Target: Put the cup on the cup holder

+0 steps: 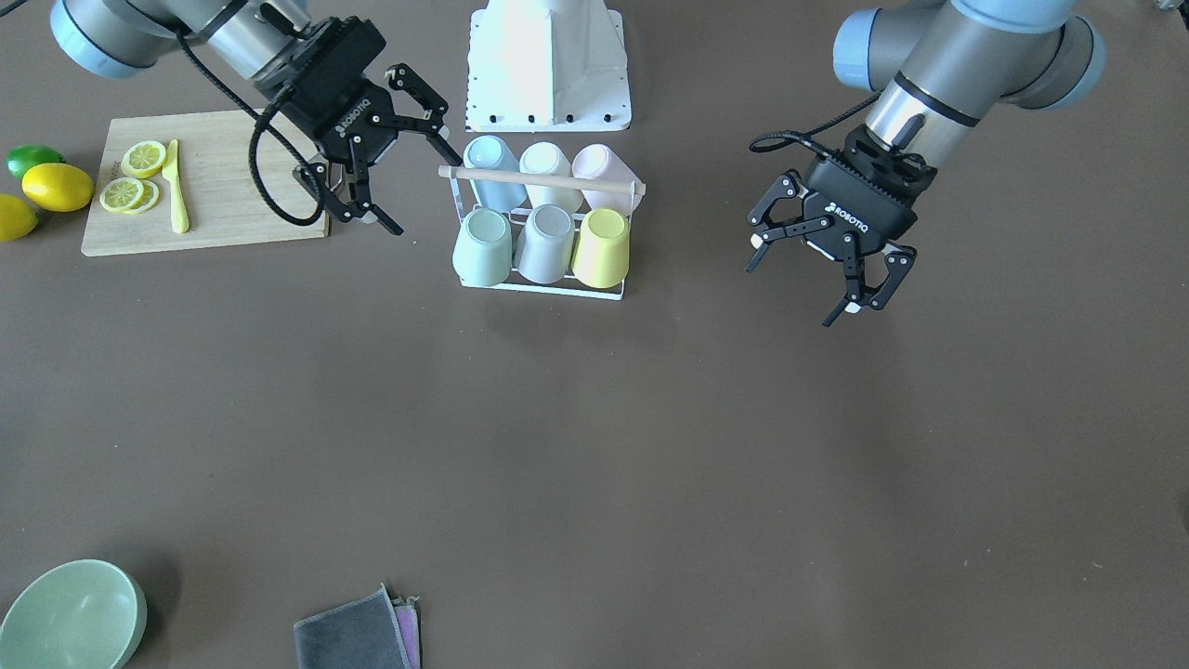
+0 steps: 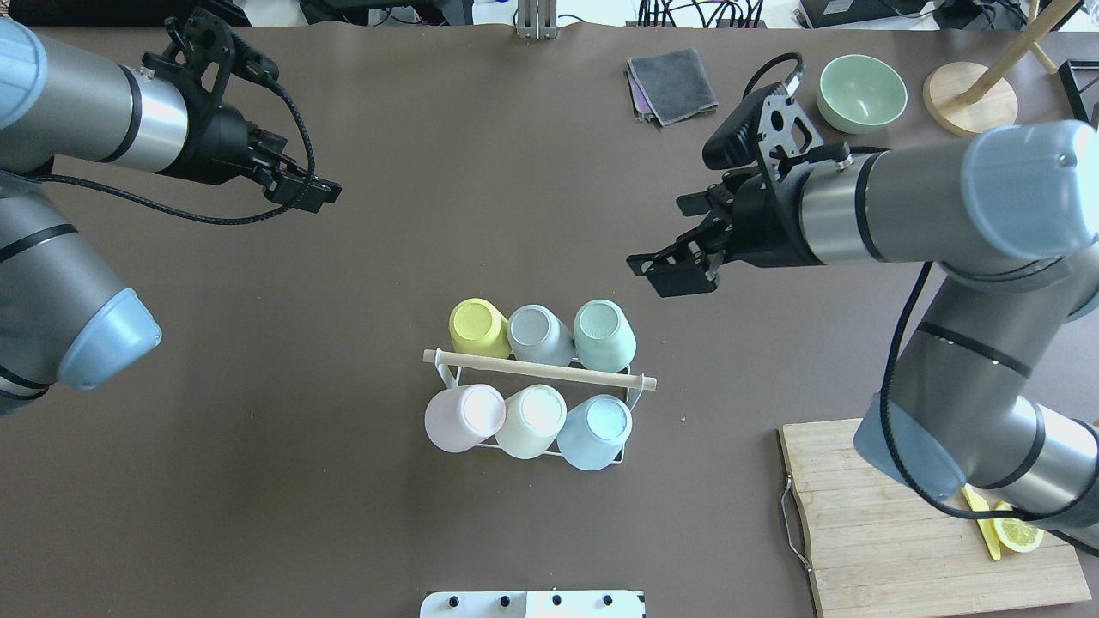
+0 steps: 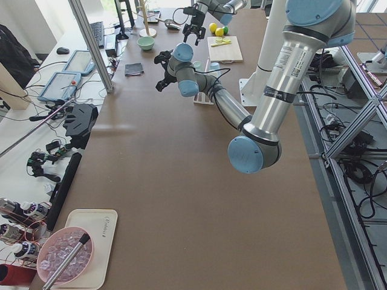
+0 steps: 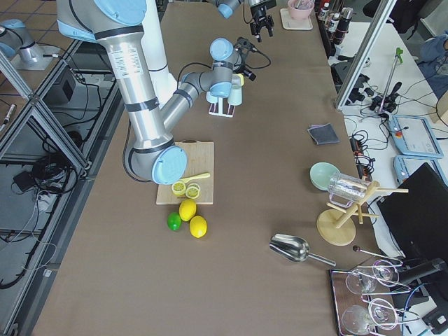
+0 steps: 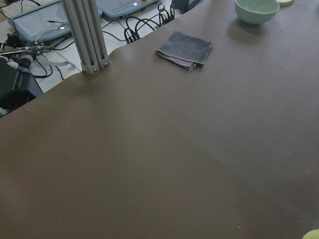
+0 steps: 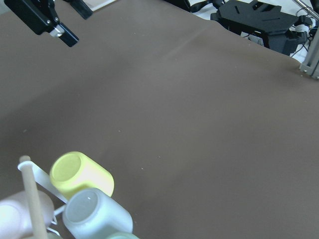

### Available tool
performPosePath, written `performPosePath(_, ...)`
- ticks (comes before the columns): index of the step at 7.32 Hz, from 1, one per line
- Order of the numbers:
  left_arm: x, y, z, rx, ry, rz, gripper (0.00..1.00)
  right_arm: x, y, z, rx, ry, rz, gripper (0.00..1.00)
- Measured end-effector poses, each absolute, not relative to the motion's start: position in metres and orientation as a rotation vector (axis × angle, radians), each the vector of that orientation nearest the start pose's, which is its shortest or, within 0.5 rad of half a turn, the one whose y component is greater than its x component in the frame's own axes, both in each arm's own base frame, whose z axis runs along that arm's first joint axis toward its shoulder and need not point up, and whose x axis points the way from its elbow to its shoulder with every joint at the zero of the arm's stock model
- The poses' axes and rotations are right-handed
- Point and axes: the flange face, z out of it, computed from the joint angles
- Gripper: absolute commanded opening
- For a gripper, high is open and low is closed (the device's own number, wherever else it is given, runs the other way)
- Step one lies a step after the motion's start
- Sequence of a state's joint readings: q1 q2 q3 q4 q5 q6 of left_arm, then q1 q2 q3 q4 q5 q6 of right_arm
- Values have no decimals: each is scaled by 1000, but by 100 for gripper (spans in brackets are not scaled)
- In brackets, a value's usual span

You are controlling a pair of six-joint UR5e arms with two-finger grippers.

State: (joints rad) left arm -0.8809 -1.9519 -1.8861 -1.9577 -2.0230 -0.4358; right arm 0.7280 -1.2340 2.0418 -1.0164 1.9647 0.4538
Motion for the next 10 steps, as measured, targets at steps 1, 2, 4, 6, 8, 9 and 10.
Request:
performPosePath(1, 300, -511, 270, 584, 857, 466, 98, -303, -429, 217, 860, -1013, -635, 100)
performPosePath(2, 289, -516, 281, 497, 788, 461, 98, -279, -436, 238, 796, -943, -649, 100)
performPosePath(4, 260, -528, 315, 305, 667, 408, 98, -241, -446, 277, 603, -844, -604, 100)
performPosePath(6, 240, -526, 368, 171, 602, 365, 98, -196, -460, 330, 430, -737, -496, 100)
performPosePath(8, 192, -535, 437, 91, 587, 313, 98, -108, -460, 410, 280, -663, -303, 100)
performPosePath(9, 162, -545, 478, 57, 609, 297, 98, -58, -455, 455, 212, -641, -188, 100)
performPosePath(10, 124, -547, 525, 39, 640, 281, 98, -14, -450, 500, 146, -622, -78, 100)
